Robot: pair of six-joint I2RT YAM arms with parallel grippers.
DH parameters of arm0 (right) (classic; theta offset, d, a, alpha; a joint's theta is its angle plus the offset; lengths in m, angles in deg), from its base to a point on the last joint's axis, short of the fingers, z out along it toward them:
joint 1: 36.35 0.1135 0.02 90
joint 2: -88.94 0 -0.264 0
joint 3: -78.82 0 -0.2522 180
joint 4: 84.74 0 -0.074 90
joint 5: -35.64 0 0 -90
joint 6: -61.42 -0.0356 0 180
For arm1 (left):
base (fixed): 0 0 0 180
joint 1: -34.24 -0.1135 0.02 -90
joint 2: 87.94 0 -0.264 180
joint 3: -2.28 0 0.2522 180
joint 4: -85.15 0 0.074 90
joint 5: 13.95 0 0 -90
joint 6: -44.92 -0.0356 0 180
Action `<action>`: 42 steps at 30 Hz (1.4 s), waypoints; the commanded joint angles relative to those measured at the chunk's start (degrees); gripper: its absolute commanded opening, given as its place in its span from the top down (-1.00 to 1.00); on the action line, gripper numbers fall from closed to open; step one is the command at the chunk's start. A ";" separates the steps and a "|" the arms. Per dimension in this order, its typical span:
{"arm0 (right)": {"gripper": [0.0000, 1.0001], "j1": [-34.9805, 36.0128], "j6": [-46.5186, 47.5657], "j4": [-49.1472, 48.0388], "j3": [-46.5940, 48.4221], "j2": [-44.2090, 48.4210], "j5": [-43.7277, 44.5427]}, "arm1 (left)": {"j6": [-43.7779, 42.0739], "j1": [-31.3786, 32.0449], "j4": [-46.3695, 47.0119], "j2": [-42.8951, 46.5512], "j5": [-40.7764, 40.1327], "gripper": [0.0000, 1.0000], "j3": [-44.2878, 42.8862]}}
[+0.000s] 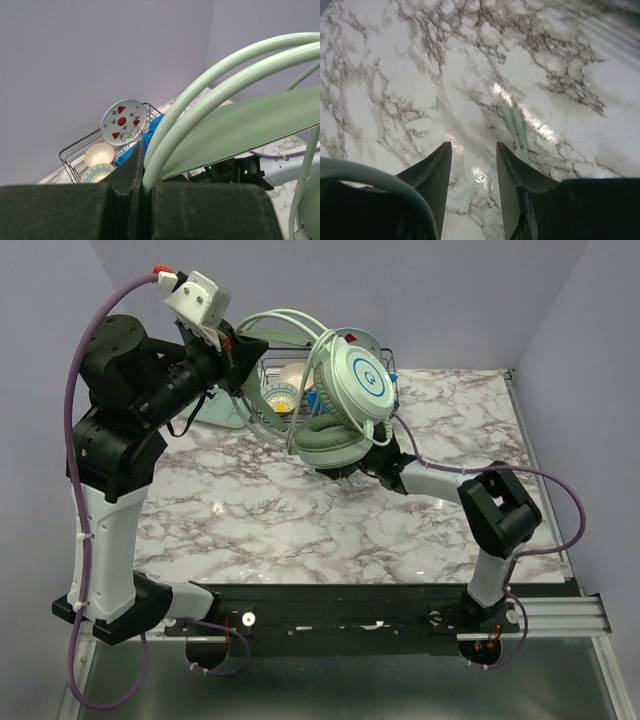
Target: Wrap the headphones
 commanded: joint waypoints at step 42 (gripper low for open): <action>0.99 28.91 13.44 33.69 9.89 0.88 15.90 | 12.31 -33.54 29.44 -17.73 -27.41 1.00 6.96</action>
